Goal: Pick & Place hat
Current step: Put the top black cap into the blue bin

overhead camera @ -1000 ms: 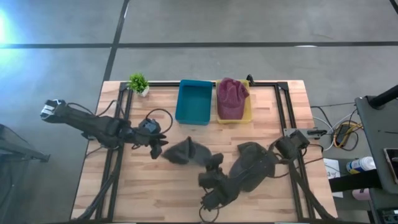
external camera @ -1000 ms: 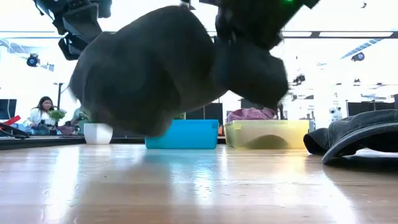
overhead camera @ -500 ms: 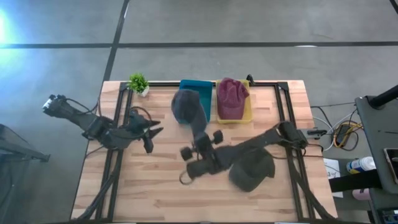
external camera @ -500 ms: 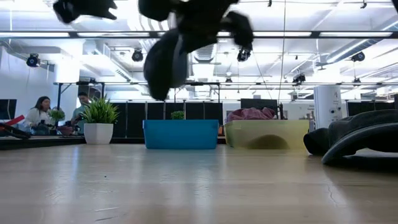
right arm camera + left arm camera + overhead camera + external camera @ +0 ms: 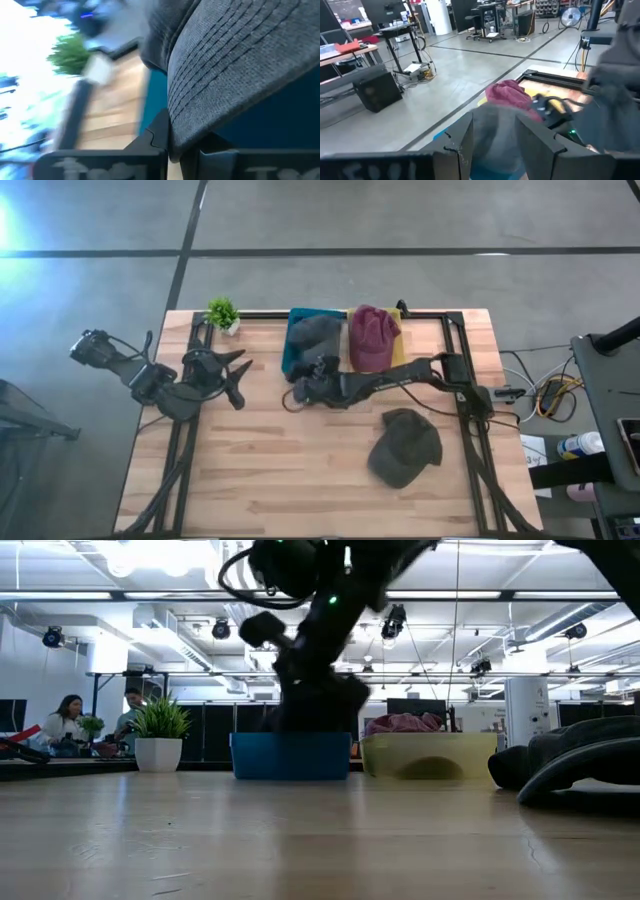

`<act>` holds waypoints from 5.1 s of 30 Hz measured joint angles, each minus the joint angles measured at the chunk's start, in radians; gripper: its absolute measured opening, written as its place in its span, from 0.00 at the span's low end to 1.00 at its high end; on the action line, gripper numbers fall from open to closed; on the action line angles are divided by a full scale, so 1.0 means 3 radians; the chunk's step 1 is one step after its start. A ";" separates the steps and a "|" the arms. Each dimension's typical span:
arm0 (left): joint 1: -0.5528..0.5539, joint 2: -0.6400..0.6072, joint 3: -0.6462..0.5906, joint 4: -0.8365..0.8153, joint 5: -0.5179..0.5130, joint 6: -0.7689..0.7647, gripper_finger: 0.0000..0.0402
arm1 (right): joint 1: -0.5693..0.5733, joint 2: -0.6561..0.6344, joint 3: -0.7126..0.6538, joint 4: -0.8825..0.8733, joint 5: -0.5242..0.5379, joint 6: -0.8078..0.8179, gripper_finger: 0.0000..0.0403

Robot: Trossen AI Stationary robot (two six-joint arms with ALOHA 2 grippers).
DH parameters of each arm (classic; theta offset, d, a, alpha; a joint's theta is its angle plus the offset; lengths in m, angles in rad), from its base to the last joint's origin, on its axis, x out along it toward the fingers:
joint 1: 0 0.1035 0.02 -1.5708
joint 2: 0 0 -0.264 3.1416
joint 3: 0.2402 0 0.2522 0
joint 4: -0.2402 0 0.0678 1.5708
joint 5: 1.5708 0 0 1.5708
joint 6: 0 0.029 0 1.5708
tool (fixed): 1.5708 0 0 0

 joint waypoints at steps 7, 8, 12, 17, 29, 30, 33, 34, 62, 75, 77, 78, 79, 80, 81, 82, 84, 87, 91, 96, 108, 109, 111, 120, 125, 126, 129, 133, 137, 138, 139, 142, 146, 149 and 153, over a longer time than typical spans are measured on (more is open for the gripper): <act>0.0000 -0.0010 -0.0097 -0.0489 0.0020 -0.0376 0.34 | -0.0248 -0.0017 -0.0269 0.1089 -0.0376 -0.0593 0.03; 0.0000 -0.0014 -0.0119 -0.0582 0.0032 -0.0461 0.34 | -0.0270 -0.0014 -0.0243 0.0830 -0.0386 -0.0390 0.03; 0.0006 -0.0027 -0.0199 -0.0898 0.0053 -0.0725 0.34 | -0.0306 0.0039 -0.0133 0.0394 -0.0413 0.0000 0.03; 0.0031 -0.0074 -0.0366 -0.1300 0.0562 -0.0887 0.34 | -0.0257 0.0037 0.0189 0.0303 -0.0451 -0.0160 0.03; 0.0376 -0.0274 -0.1415 -0.0998 0.0812 -0.1565 0.34 | -0.0252 0.0598 0.1262 -0.0162 -0.0856 0.0081 0.03; 0.0419 -0.0275 -0.1449 -0.0928 0.0828 -0.1583 0.34 | -0.0250 0.0697 0.1382 -0.0166 -0.0956 0.0076 0.03; 0.0568 -0.0245 -0.1498 -0.0911 0.0957 -0.1790 0.34 | -0.0248 0.0927 0.1687 -0.0379 -0.1003 0.0173 0.03; 0.0595 -0.0246 -0.1514 -0.0914 0.0976 -0.1897 0.34 | -0.0248 0.0982 0.1771 -0.0475 -0.1009 0.0198 0.03; 0.0729 0.0075 -0.1993 -0.0346 0.1077 -0.2398 0.34 | -0.0253 0.0833 0.1834 -0.2543 -0.1052 -0.0138 0.08; 0.0837 0.0077 -0.1990 -0.0368 0.1086 -0.2397 0.34 | -0.0284 0.0731 0.1784 -0.1295 -0.1065 0.0185 0.08; 0.0837 0.0076 -0.1957 -0.0360 0.1105 -0.2396 0.34 | -0.0305 0.0827 0.1768 -0.1194 -0.1132 0.0244 0.08; 0.0837 0.0074 -0.1944 -0.0360 0.1105 -0.2381 0.34 | -0.0310 0.0860 0.1758 -0.1148 -0.1161 0.0246 0.08; 0.0837 0.0073 -0.1934 -0.0363 0.1108 -0.2349 0.34 | -0.0311 0.0901 0.1751 -0.1109 -0.1162 0.0253 0.08; 0.0837 0.0073 -0.1921 -0.0360 0.1108 -0.2310 0.34 | -0.0315 0.0920 0.1751 -0.1031 -0.1167 0.0260 0.08; 0.0837 0.0068 -0.1910 -0.0357 0.1108 -0.2258 0.34 | -0.0317 0.0941 0.1751 -0.0968 -0.1203 0.0272 0.08; 0.0837 0.0067 -0.1905 -0.0362 0.1108 -0.2224 0.34 | -0.0320 0.0965 0.1752 -0.0906 -0.1253 0.0272 0.09; 0.0837 0.0064 -0.1896 -0.0358 0.1109 -0.2180 0.34 | -0.0329 0.0996 0.1752 -0.0798 -0.1371 0.0238 0.10; 0.0837 0.0062 -0.1895 -0.0355 0.1109 -0.2172 0.34 | -0.0332 0.1015 0.1752 -0.0801 -0.1511 0.0211 0.15; 0.0837 0.0067 -0.1895 -0.0346 0.1108 -0.2190 0.34 | -0.0333 0.1015 0.1754 -0.0802 -0.1644 -0.0017 0.26; 0.0837 0.0068 -0.1899 -0.0339 0.1107 -0.2205 0.34 | -0.0338 0.0973 0.1784 -0.0815 -0.1965 -0.0417 0.43; 0.0847 0.0067 -0.1904 -0.0412 0.1039 -0.2207 0.34 | -0.0334 0.0571 0.1791 -0.1734 -0.3346 -0.2028 0.59; 0.0866 0.0067 -0.1906 -0.0435 0.1026 -0.2201 0.34 | -0.0331 0.0526 0.1791 -0.1905 -0.3303 -0.2235 0.59; 0.0934 0.0064 -0.1913 -0.0451 0.1023 -0.2199 0.34 | -0.0325 0.0422 0.1791 -0.2155 -0.3041 -0.2679 0.58; 0.1770 0.0064 -0.1911 -0.0260 0.1186 -0.1737 0.34 | -0.0566 0.0318 0.1741 -0.3086 -0.1961 -0.3846 0.53; 0.2263 0.0113 -0.1953 0.0020 0.1319 -0.1238 0.34 | -0.0700 0.0322 0.1532 -0.2976 -0.1850 -0.4358 0.53; 0.2346 0.0123 -0.1967 0.0078 0.1345 -0.1181 0.34 | -0.0728 0.0323 0.1488 -0.2935 -0.1859 -0.4454 0.53; 0.2550 0.0151 -0.2046 0.0225 0.1459 -0.1049 0.34 | -0.0777 0.0323 0.1366 -0.2752 -0.1852 -0.4747 0.53; 0.2709 0.0159 -0.2190 0.0528 0.1773 -0.0960 0.34 | -0.0786 0.0328 0.1287 -0.2516 -0.1865 -0.5076 0.53; 0.2722 0.0158 -0.2343 0.1123 0.1852 -0.0666 0.34 | -0.0782 0.0327 0.1294 -0.2339 -0.1875 -0.5322 0.53; 0.2722 0.0158 -0.2378 0.1287 0.1891 -0.0575 0.34 | -0.0780 0.0327 0.1303 -0.2317 -0.1881 -0.5367 0.53; 0.2724 0.0167 -0.2408 0.1446 0.1949 -0.0498 0.34 | -0.0774 0.0327 0.1313 -0.2291 -0.1885 -0.5400 0.53; 0.2724 0.0260 -0.2466 0.1841 0.2215 -0.0438 0.34 | -0.0755 0.0327 0.1361 -0.2237 -0.1978 -0.5469 0.53; 0.2721 0.0541 -0.2480 0.2089 0.2515 -0.0507 0.34 | -0.0753 0.0327 0.1361 -0.2124 -0.2212 -0.5471 0.53; 0.2711 0.0767 -0.2455 0.2268 0.2784 -0.0594 0.34 | -0.0734 0.0327 0.1361 -0.1966 -0.2284 -0.5471 0.53; 0.2628 0.0995 -0.2364 0.2689 0.3202 -0.0697 0.34 | -0.0705 0.0327 0.1361 -0.1853 -0.2374 -0.5468 0.53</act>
